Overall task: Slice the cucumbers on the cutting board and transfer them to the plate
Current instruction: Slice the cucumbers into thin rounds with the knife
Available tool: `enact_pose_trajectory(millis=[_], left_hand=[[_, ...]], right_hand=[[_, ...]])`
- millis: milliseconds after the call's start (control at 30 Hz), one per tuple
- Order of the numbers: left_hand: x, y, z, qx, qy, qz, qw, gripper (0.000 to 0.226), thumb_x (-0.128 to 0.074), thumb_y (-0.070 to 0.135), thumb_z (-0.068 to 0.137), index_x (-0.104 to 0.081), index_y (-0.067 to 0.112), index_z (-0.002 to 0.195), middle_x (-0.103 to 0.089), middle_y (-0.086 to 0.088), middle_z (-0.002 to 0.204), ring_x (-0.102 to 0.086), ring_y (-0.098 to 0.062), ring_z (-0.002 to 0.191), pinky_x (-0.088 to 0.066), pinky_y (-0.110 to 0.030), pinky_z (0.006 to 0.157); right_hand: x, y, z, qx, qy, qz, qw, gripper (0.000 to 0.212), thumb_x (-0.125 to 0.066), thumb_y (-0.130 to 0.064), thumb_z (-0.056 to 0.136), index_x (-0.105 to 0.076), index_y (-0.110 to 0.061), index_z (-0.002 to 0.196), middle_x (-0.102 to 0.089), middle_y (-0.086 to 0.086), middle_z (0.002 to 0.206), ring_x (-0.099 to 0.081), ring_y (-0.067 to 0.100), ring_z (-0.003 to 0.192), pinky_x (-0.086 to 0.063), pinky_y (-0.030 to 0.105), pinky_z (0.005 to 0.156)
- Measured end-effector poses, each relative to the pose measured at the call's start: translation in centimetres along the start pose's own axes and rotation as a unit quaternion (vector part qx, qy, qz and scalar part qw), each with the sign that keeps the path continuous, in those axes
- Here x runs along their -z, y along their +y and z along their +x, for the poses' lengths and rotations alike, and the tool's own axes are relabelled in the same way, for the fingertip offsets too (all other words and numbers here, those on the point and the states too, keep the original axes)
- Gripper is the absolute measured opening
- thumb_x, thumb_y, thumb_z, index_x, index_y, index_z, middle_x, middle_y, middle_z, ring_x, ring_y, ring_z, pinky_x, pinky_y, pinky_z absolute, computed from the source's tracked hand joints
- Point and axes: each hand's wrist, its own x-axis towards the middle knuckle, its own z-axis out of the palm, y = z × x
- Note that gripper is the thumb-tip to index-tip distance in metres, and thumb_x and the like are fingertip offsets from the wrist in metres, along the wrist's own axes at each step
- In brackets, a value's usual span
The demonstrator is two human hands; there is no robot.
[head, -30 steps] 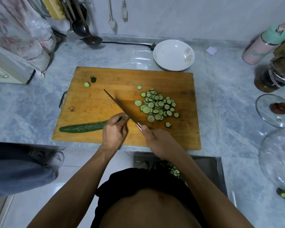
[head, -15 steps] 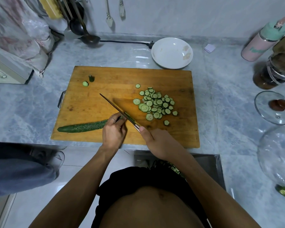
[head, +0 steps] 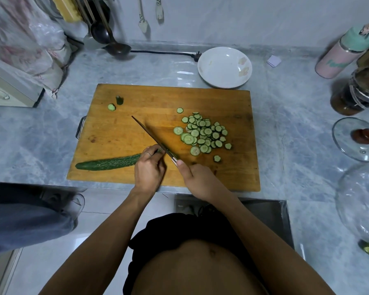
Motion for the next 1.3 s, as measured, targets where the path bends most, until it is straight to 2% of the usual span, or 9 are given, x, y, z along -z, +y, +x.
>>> enact_pose_trajectory(millis=[167, 267, 334, 467, 567, 701, 935, 1068, 1302], left_hand=[[0.8, -0.3, 0.2, -0.015, 0.001, -0.008, 1.0, 0.025, -0.063, -0.008, 0.078, -0.074, 0.004, 0.098, -0.07, -0.007, 0.108, -0.066, -0.024, 0.093, -0.055, -0.032, 0.073], [1.1, -1.3, 0.3, -0.042, -0.002, 0.026, 0.999, 0.026, -0.068, -0.002, 0.08, -0.075, 0.01, 0.101, -0.07, -0.006, 0.109, -0.062, -0.022, 0.097, -0.053, -0.043, 0.087], [1.1, -1.9, 0.2, -0.038, 0.001, 0.04, 0.998, 0.027, -0.07, 0.001, 0.08, -0.075, 0.012, 0.103, -0.069, -0.005, 0.11, -0.058, -0.02, 0.097, -0.052, -0.046, 0.087], [0.9, -1.4, 0.2, -0.031, 0.004, 0.026, 0.999, 0.027, -0.071, 0.0, 0.079, -0.075, 0.012, 0.102, -0.071, -0.005, 0.107, -0.065, -0.026, 0.093, -0.054, -0.034, 0.081], [0.3, -0.9, 0.3, -0.025, 0.009, 0.022, 0.999, 0.024, -0.071, 0.001, 0.079, -0.076, 0.011, 0.101, -0.072, -0.006, 0.105, -0.067, -0.027, 0.092, -0.054, -0.034, 0.08], [-0.1, -0.7, 0.3, -0.024, 0.009, 0.029, 0.999, 0.025, -0.07, -0.001, 0.078, -0.076, 0.009, 0.1, -0.072, -0.008, 0.106, -0.066, -0.03, 0.092, -0.055, -0.035, 0.079], [-0.5, -1.1, 0.2, -0.017, -0.01, 0.036, 0.999, 0.029, -0.057, 0.006, 0.08, -0.076, 0.012, 0.102, -0.07, -0.007, 0.112, -0.064, -0.031, 0.098, -0.053, -0.038, 0.082], [-0.4, -1.0, 0.1, -0.01, 0.006, 0.025, 1.0, 0.025, -0.061, 0.002, 0.077, -0.076, 0.009, 0.096, -0.072, -0.009, 0.107, -0.065, -0.032, 0.095, -0.054, -0.037, 0.08], [-0.2, -0.9, 0.2, -0.02, 0.006, 0.014, 1.0, 0.028, -0.062, -0.002, 0.073, -0.077, 0.008, 0.094, -0.073, -0.009, 0.104, -0.066, -0.03, 0.093, -0.054, -0.036, 0.08]], right_hand=[[0.4, 0.6, 0.1, -0.005, 0.025, 0.043, 0.999, 0.068, -0.021, -0.056, 0.103, -0.046, -0.013, 0.057, -0.051, 0.006, 0.061, -0.053, 0.025, 0.067, -0.039, 0.033, 0.07], [1.0, 1.2, 0.2, -0.029, 0.036, 0.087, 0.995, 0.069, -0.021, -0.06, 0.101, -0.05, -0.011, 0.062, -0.051, 0.007, 0.057, -0.049, 0.02, 0.05, -0.043, 0.037, 0.064], [1.4, 1.6, 0.0, -0.038, 0.045, 0.087, 0.994, 0.069, -0.021, -0.062, 0.1, -0.049, -0.011, 0.063, -0.049, 0.007, 0.055, -0.046, 0.019, 0.047, -0.043, 0.037, 0.061], [2.5, 2.0, -0.3, -0.047, 0.053, 0.083, 0.994, 0.067, -0.021, -0.06, 0.101, -0.048, -0.015, 0.06, -0.052, 0.004, 0.058, -0.048, 0.016, 0.051, -0.042, 0.031, 0.059], [2.6, 1.6, -0.9, -0.031, 0.052, 0.063, 0.996, 0.068, -0.019, -0.059, 0.101, -0.048, -0.013, 0.06, -0.053, 0.006, 0.059, -0.051, 0.018, 0.055, -0.038, 0.031, 0.06], [2.5, 0.5, -1.9, -0.016, 0.036, 0.064, 0.997, 0.078, -0.02, -0.055, 0.103, -0.066, 0.004, 0.08, -0.067, 0.02, 0.081, -0.063, 0.031, 0.081, -0.046, 0.036, 0.079], [1.5, -0.2, -2.7, -0.002, 0.019, 0.034, 0.999, 0.068, -0.021, -0.057, 0.102, -0.061, -0.008, 0.078, -0.068, 0.016, 0.094, -0.062, 0.028, 0.093, -0.046, 0.037, 0.089], [1.6, -0.5, -2.7, 0.007, 0.007, 0.018, 1.0, 0.065, -0.02, -0.056, 0.103, -0.043, -0.016, 0.057, -0.051, 0.005, 0.063, -0.048, 0.017, 0.063, -0.036, 0.031, 0.072], [1.4, -0.4, -2.8, 0.014, 0.014, 0.0, 1.0, 0.065, -0.02, -0.055, 0.103, -0.043, -0.015, 0.058, -0.052, 0.004, 0.063, -0.05, 0.016, 0.062, -0.034, 0.03, 0.068]])
